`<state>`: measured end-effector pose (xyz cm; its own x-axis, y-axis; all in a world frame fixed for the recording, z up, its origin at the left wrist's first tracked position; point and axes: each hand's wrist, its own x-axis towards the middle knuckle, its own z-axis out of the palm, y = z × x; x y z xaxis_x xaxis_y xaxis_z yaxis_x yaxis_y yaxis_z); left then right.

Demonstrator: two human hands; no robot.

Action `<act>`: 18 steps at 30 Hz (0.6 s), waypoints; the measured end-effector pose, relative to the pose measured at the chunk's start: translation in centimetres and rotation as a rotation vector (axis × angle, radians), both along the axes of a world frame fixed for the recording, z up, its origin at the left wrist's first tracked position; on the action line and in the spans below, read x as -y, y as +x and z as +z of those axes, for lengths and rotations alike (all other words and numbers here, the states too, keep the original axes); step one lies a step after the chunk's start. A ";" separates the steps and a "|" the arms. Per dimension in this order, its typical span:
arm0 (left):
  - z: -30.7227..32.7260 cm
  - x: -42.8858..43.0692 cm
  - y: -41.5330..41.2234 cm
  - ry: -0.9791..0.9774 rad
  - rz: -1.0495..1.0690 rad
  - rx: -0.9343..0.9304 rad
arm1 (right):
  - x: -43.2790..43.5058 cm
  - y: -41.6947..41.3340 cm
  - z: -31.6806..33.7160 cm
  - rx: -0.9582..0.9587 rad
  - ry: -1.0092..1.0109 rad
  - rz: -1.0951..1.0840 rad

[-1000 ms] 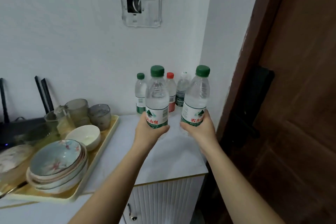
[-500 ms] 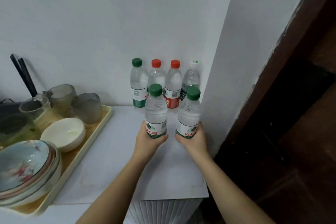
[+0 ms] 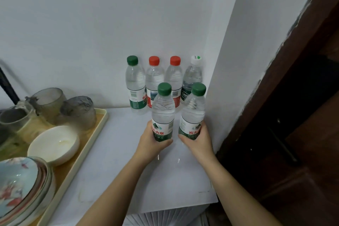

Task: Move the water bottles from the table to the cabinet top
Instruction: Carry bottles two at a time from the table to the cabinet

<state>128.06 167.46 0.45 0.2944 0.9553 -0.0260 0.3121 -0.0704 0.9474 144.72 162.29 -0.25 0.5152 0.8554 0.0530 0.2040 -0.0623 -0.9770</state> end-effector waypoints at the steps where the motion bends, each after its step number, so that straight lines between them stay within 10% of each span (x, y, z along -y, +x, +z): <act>1: 0.2 0.0 -0.4 0.027 -0.012 -0.031 | 0.2 0.0 -0.1 0.014 0.002 -0.019; 18: 0.8 -3.0 3.9 0.161 0.110 -0.046 | -2.5 2.0 -0.1 0.287 0.068 -0.258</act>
<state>131.93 170.42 1.24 0.1899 0.9746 0.1186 0.3688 -0.1827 0.9114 146.68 164.77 -0.40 0.6692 0.6891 0.2780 0.4553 -0.0847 -0.8863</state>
